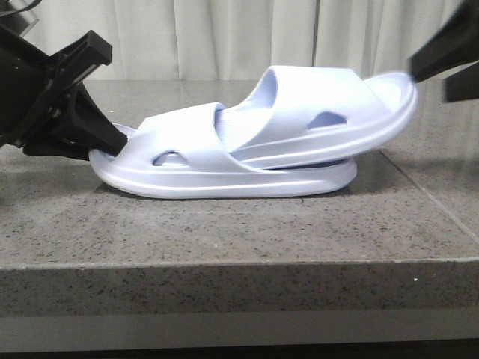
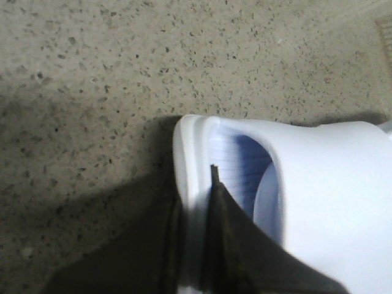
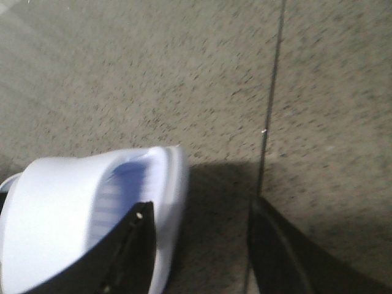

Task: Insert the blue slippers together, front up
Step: 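Carry the right-held slipper over and stack it onto the left-held slipper, then open both grippers and withdraw them from the stacked slippers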

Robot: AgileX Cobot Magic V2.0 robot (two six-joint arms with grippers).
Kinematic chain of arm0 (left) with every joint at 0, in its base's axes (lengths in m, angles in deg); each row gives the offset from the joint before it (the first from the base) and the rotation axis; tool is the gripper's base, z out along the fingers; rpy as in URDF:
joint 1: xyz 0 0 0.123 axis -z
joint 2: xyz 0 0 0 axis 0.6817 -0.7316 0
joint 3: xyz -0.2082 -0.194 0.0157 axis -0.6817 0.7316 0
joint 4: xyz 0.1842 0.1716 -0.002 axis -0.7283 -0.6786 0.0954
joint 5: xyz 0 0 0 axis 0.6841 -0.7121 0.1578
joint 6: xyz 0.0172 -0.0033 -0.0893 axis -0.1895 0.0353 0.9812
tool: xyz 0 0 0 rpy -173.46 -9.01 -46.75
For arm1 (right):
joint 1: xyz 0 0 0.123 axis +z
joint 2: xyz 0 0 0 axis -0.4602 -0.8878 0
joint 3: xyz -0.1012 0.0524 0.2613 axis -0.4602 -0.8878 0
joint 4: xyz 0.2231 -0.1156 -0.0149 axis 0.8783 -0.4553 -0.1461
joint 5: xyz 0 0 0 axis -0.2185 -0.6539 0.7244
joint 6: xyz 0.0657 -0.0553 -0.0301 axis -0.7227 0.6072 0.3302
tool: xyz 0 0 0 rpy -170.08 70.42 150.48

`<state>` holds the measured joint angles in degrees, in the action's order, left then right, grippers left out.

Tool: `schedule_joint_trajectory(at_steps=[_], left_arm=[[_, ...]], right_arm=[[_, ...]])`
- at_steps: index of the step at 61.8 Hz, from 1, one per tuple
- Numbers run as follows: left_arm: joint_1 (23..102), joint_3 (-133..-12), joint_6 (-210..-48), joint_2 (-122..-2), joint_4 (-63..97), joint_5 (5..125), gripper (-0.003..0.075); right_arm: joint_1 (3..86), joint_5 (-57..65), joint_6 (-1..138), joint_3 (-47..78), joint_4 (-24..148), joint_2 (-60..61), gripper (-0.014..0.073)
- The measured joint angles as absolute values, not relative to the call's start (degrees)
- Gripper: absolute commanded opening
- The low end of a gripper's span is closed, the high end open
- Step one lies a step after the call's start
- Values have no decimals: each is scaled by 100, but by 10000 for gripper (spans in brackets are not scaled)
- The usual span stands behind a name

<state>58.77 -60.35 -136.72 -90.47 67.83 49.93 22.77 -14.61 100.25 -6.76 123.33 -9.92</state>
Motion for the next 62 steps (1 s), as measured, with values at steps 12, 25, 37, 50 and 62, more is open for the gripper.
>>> schedule_joint_trajectory(at_steps=[12, 25, 37, 50, 62], left_arm=[[5900, -6059, -13674, -9047, 6852, 5262, -20], [5900, -6464, -13707, -9278, 6866, 5441, -20], [5900, -6630, -13708, -9474, 6866, 5444, -18], [5900, -6630, -13708, -9474, 6866, 5444, 271], [5855, -6634, -13717, -9447, 6726, 5459, 421]], right_arm=[[1082, -1893, 10025, -676, 12064, -723, 379], [832, -2238, 10036, -676, 11889, -724, 379], [832, -2401, 10036, -676, 11838, -724, 379], [832, -2498, 10036, -676, 11786, -724, 379], [832, -2512, 10036, -676, 11575, -724, 379]])
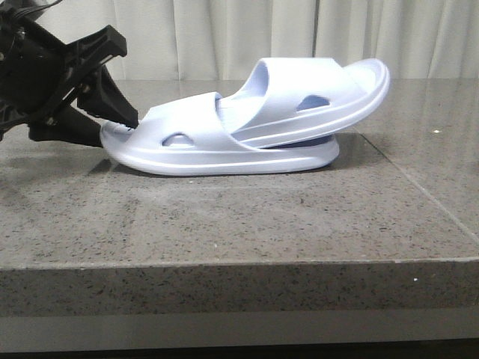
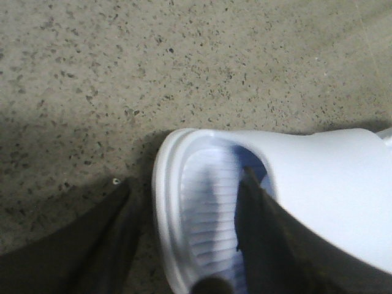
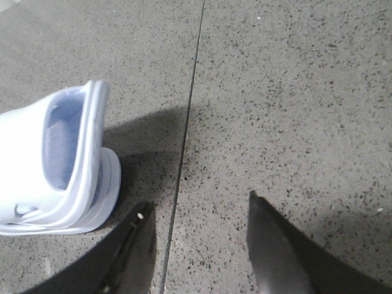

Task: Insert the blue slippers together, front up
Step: 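Open both grippers and withdraw them from the stacked slippers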

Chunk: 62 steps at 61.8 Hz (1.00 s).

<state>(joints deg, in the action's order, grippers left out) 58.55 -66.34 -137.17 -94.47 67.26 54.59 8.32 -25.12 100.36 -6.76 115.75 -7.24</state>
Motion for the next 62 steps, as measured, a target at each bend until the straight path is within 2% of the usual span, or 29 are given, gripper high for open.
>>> schedule_joint_trajectory(at_steps=[10, 18, 28, 42, 50, 62], left_arm=[[5661, -6634, -13421, -9044, 5939, 5348, 421], [5524, -6647, -12433, -8345, 4359, 5144, 421], [5501, -6647, -10605, -7390, 1621, 4467, 421], [5501, -6647, -8756, -6146, -1016, 3404, 421], [5487, -6556, -8324, -5535, -1644, 3038, 421], [5487, -6080, -8092, -4639, -1809, 2770, 421]], right_arm=[[878, -2710, 10010, -645, 11271, -520, 372], [1257, -2850, 9541, -434, 10560, -186, 372], [1973, -2995, 8181, -86, 8896, 216, 372], [2940, -3513, 5995, 138, 6251, 743, 343], [3232, -3952, 5492, 138, 5794, 1060, 344], [3254, -4233, 5278, -16, 5807, 1876, 344]])
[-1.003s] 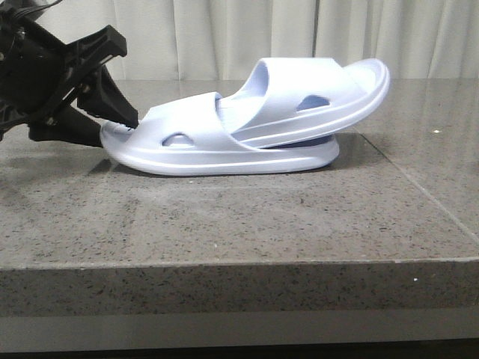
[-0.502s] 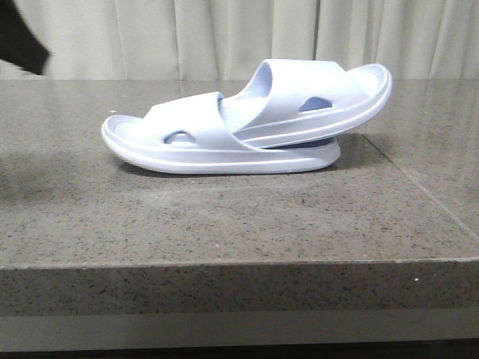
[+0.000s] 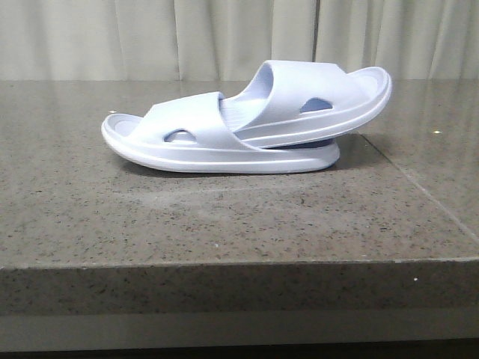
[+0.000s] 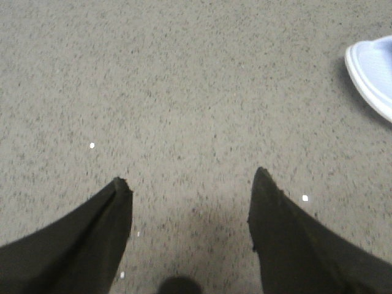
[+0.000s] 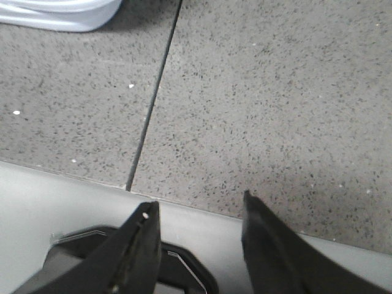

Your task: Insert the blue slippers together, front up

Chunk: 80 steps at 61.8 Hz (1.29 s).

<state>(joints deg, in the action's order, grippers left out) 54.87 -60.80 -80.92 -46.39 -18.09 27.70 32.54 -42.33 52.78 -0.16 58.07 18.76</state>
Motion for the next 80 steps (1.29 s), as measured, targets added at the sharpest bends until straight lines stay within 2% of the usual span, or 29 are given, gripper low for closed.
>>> schedule_joint_trajectory(at_steps=[21, 27, 31, 38, 49, 53, 80], left_arm=[[5487, -5511, -8054, -3627, -1818, 2670, 420], [5487, -5492, -8044, -3617, -1822, 2670, 407], [5487, -5487, -8044, -3617, -1822, 2682, 362], [5487, -5487, -8044, -3617, -1822, 2710, 226], [5487, -5487, -8034, -3617, -1822, 2719, 34], [5487, -5487, -8034, -3617, -1822, 2719, -22], [5487, -5487, -8034, -3617, -1812, 2757, -20]], right_arm=[[3254, -4018, 5123, -561, 5830, 3339, 338], [3254, -3964, 5123, -608, 5830, 3488, 267], [3254, -3964, 5123, -623, 5789, 3499, 182], [3254, -3964, 5123, -623, 5775, 3499, 18], [3254, -3964, 5123, -623, 5773, 3499, -122], [3254, -3964, 5123, -623, 5773, 3499, -117], [3254, -4082, 5123, -623, 5763, 3499, -118]])
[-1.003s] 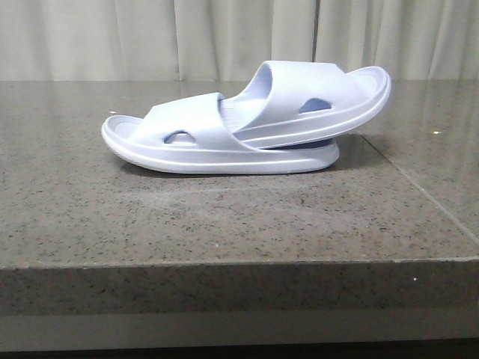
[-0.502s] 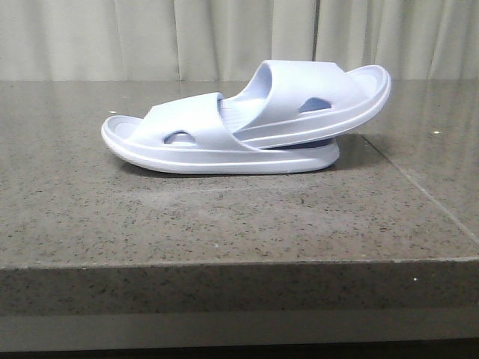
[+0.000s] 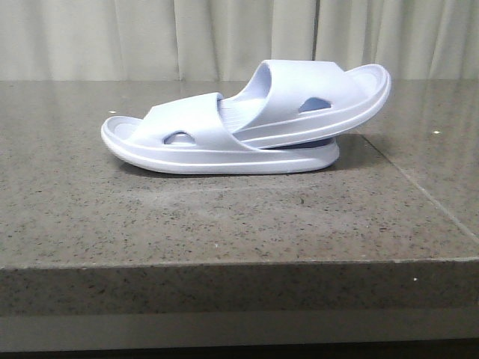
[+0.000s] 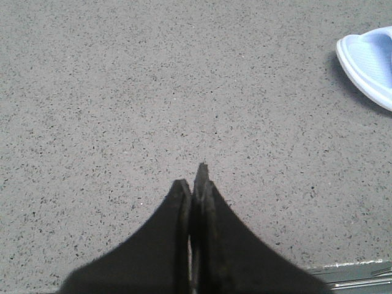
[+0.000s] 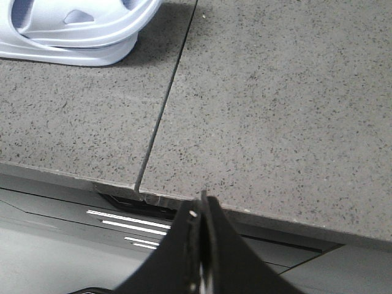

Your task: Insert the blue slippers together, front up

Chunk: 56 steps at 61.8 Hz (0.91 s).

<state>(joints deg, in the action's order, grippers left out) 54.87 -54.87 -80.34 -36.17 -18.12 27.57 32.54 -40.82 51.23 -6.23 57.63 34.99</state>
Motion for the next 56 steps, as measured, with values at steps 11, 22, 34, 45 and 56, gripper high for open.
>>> schedule_joint_trajectory(at_steps=[11, 22, 34, 45, 56], left_arm=[[5487, -5487, -8034, -3617, -1812, 2767, -20], [5487, -5487, -8034, -3617, -1802, 2767, -20], [5308, -5284, -8716, -3560, -1299, 3174, -20], [4785, -4602, -9020, -3029, -912, 4272, -20], [4465, -3706, -9014, -2033, -912, 5021, -20]], right_arm=[[3254, -4082, 5123, -623, 5763, 3499, -118], [3254, -4082, 5123, -623, 5763, 3499, -118], [3254, -4082, 5123, -623, 5763, 3499, -118], [3254, -4082, 5123, -623, 5763, 3499, -118], [3254, -4082, 5123, -623, 5763, 3499, -118]])
